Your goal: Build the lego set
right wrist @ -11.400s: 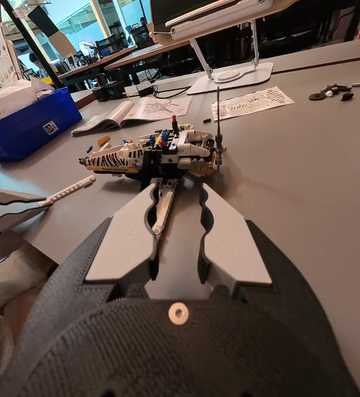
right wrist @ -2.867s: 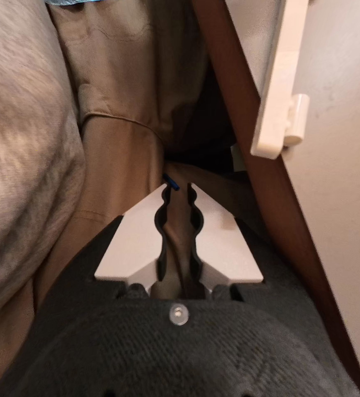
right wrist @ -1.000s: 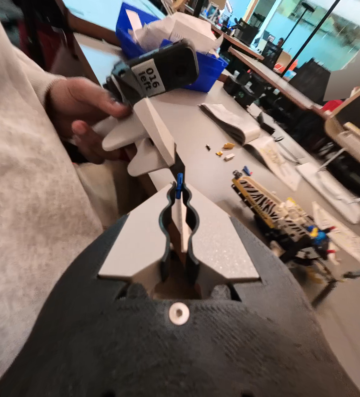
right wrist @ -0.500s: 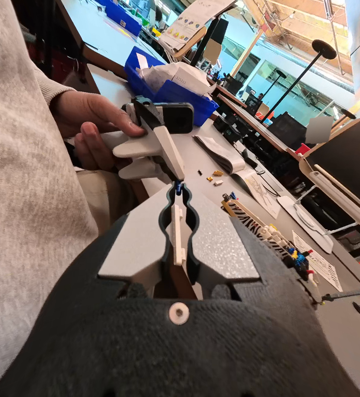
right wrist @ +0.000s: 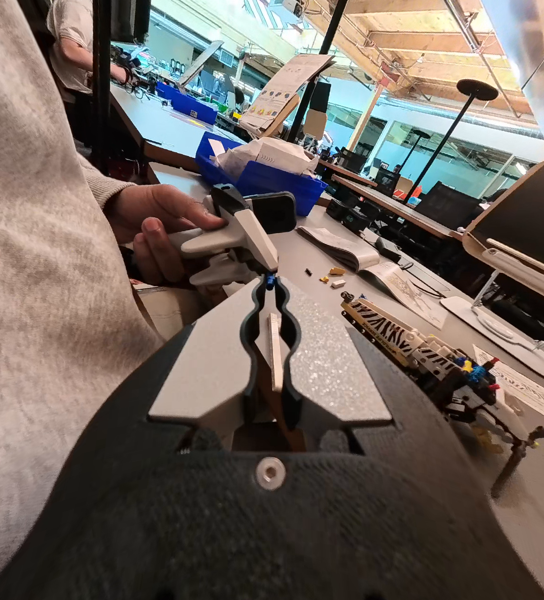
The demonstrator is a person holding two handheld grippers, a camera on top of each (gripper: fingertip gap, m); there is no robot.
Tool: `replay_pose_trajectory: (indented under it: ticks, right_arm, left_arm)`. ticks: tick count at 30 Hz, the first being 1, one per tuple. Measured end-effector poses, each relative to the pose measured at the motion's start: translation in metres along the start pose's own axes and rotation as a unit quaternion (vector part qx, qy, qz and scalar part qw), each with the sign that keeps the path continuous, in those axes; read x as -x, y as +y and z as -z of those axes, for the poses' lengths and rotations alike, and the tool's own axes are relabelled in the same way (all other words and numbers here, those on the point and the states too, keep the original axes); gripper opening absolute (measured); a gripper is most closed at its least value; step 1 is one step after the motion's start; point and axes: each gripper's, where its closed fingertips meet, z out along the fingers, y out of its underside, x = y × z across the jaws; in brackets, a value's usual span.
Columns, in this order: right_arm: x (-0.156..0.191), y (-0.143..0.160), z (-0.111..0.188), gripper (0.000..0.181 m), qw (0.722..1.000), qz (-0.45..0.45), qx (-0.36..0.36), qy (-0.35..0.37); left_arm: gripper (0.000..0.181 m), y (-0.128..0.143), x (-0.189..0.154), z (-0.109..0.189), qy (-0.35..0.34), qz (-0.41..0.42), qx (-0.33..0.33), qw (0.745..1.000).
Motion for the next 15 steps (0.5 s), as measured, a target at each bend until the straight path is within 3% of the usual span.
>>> replay_pose_trajectory:
  ticks: [1,12,15]
  right_arm:
    - [-0.0003,0.0008,0.0002,0.003,1.0,-0.001,0.0,0.001]
    - [-0.0001,0.0036,-0.0003,0.003,0.996,-0.088,-0.005,-0.033]
    - [0.0008,0.0032,-0.0015,0.003,0.994,-0.102,-0.004,-0.039]
  left_arm:
    - [0.002,0.0,0.0008,-0.0003,-0.002,-0.001,0.001,1.0]
    - [0.003,0.0018,0.0025,-0.0011,-0.045,-0.091,0.018,0.995]
    - [0.017,0.0074,0.004,-0.0037,-0.055,-0.129,0.031,0.99]
